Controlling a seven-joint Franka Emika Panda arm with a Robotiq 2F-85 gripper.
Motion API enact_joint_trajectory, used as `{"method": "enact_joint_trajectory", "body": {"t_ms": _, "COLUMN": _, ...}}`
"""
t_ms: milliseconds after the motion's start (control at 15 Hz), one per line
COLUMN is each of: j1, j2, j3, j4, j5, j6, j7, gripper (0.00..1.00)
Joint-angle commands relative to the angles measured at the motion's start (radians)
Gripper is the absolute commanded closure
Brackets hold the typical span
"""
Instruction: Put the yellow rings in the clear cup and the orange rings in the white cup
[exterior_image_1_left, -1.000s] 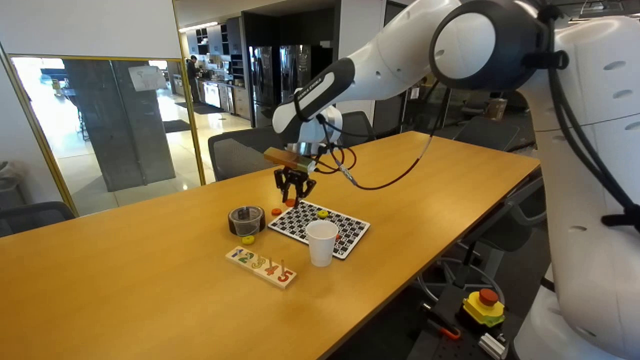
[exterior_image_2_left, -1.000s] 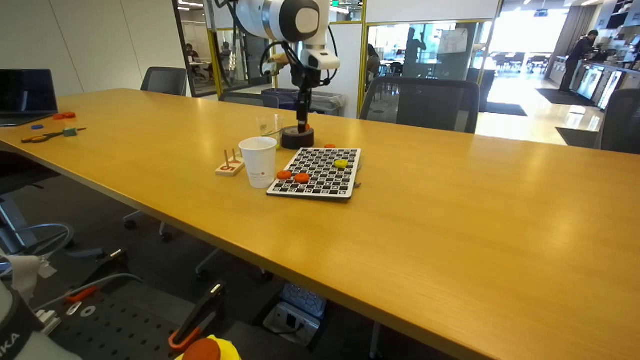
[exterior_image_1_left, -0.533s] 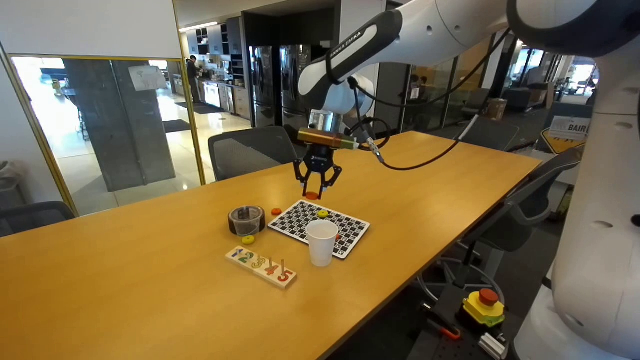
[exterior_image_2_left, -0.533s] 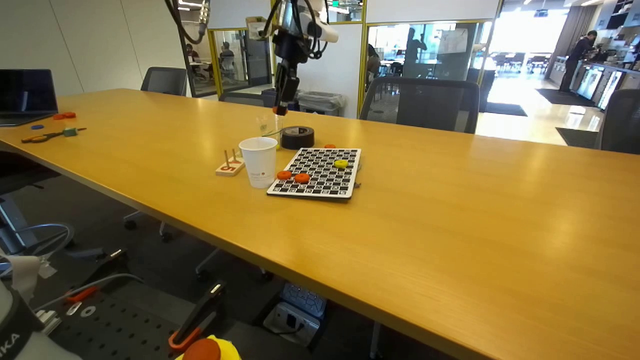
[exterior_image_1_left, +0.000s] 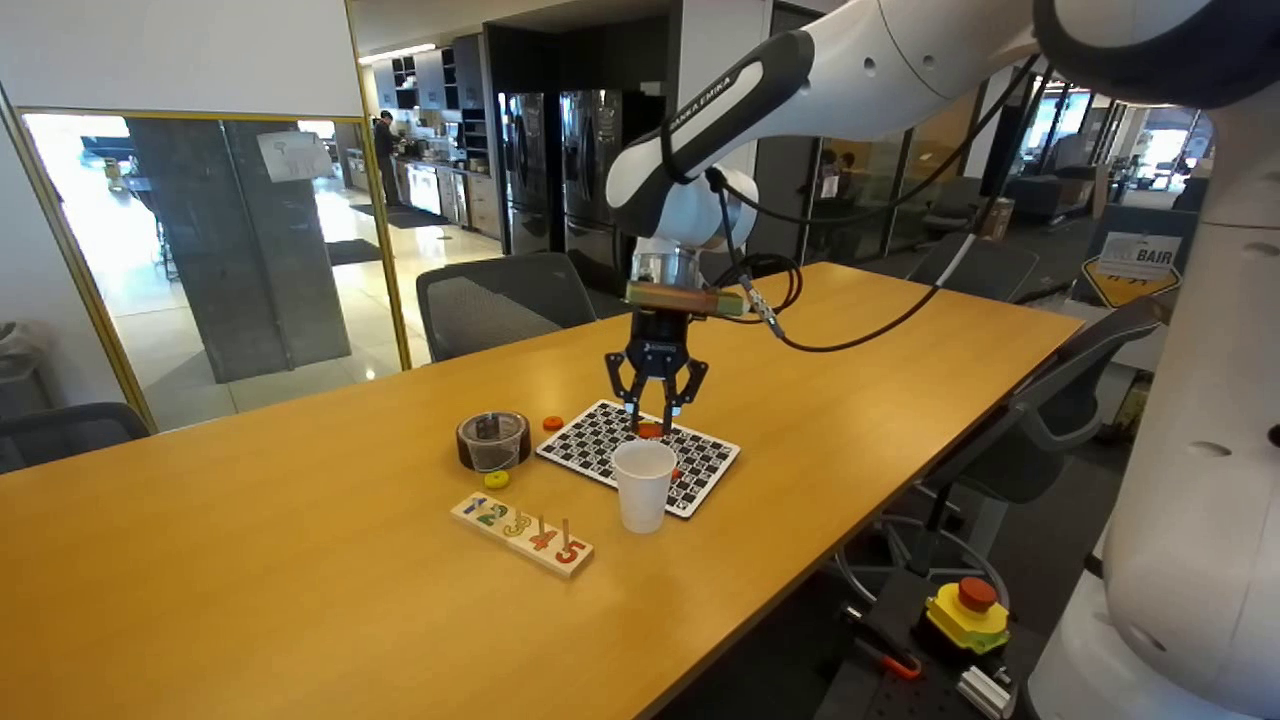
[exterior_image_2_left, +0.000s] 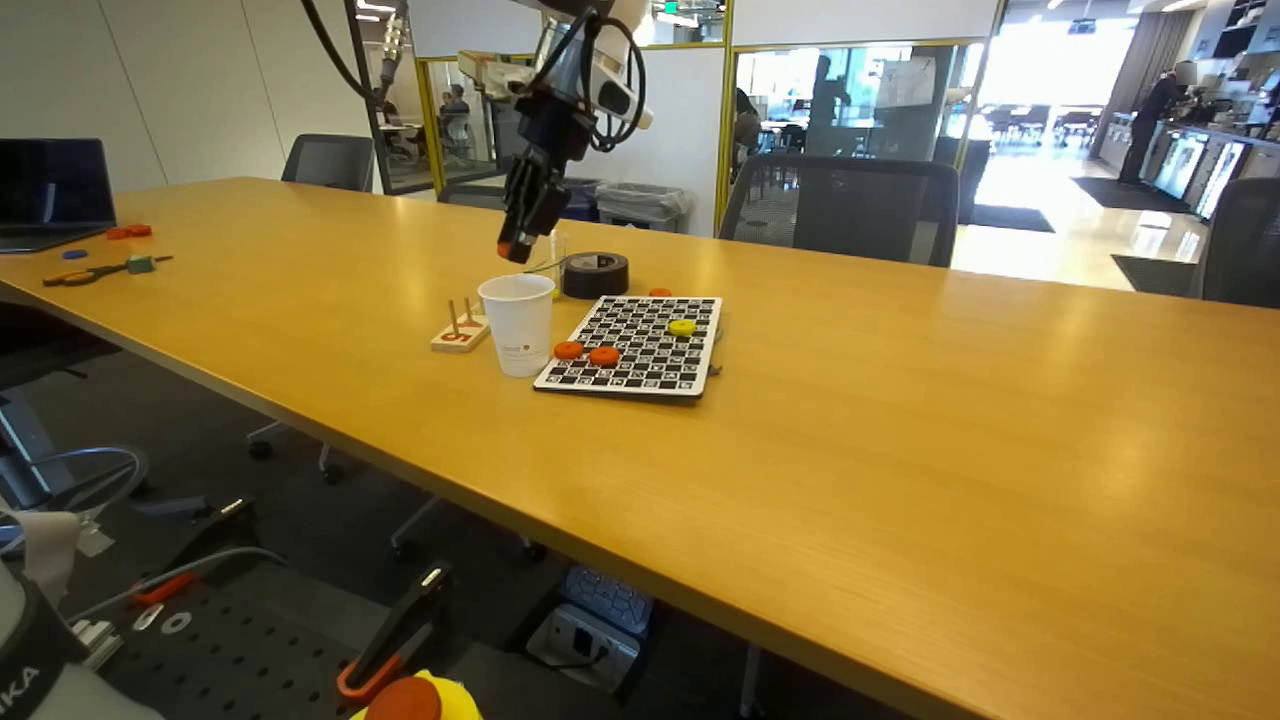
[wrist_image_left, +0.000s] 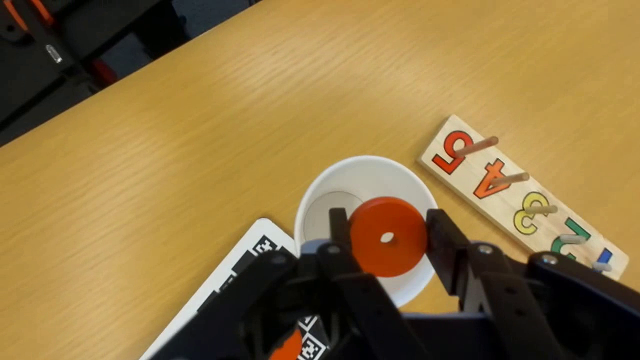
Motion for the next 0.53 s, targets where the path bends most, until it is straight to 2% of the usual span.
{"method": "enact_joint_trajectory", "body": {"t_ms": 0, "j1": 0.006, "j2": 0.024, "j3": 0.001, "j4": -0.005, "j5": 0.028, "j6": 0.001, "j7": -0.033, "gripper": 0.83}}
{"method": "enact_joint_trajectory", "body": {"t_ms": 467, "j1": 0.021, "j2": 0.064, "j3": 0.0, "j4": -0.01, "j5": 0.012, "j6": 0.09, "j7": 0.014, "gripper": 0.83}}
